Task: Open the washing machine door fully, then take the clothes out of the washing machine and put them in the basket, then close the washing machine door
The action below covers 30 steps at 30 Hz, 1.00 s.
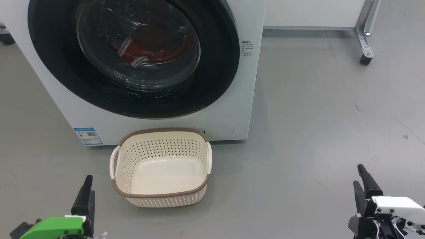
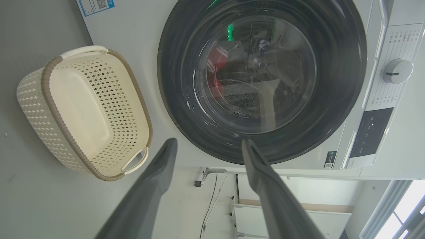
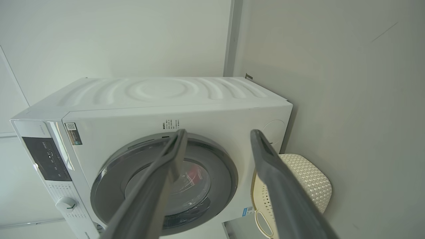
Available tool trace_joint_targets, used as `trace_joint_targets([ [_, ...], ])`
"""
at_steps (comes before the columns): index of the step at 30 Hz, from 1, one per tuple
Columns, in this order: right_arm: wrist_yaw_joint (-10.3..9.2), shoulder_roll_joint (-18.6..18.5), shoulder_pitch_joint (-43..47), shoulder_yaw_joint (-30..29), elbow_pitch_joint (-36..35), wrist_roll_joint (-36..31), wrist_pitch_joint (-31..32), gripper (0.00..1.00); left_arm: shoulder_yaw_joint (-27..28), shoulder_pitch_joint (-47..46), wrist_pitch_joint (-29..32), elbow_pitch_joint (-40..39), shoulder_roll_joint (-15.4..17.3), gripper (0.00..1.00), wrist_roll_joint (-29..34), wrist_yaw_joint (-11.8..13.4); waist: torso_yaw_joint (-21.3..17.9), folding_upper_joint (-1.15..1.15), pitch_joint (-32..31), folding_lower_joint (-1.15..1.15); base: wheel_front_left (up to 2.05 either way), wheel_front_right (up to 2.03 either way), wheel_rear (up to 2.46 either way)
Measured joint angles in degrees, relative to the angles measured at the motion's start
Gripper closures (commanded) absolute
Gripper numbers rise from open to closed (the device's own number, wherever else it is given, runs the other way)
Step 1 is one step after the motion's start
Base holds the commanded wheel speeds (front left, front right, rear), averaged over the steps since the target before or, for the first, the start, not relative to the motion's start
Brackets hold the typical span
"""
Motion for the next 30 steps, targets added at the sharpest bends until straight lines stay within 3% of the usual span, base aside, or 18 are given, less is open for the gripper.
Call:
trace_joint_targets([
  [13, 0.01, -1.37, -1.37, 1.6, -0.54, -4.69, -2.98, 0.0, -1.41, -1.51, -2.27, -1.67, 0.46, 0.0, 2.15, 0.0, 0.06, 0.0, 0.17, 0.0, 0.0, 0.0, 0.0],
  [30, -0.53, -6.05, -3.72, 7.1, -1.02, -24.37, -6.82, 0.0, -6.62, -2.76, -7.1, -2.69, 5.54, 0.0, 19.44, -0.01, 0.04, 0.0, 0.43, 0.0, 0.0, 0.0, 0.0],
])
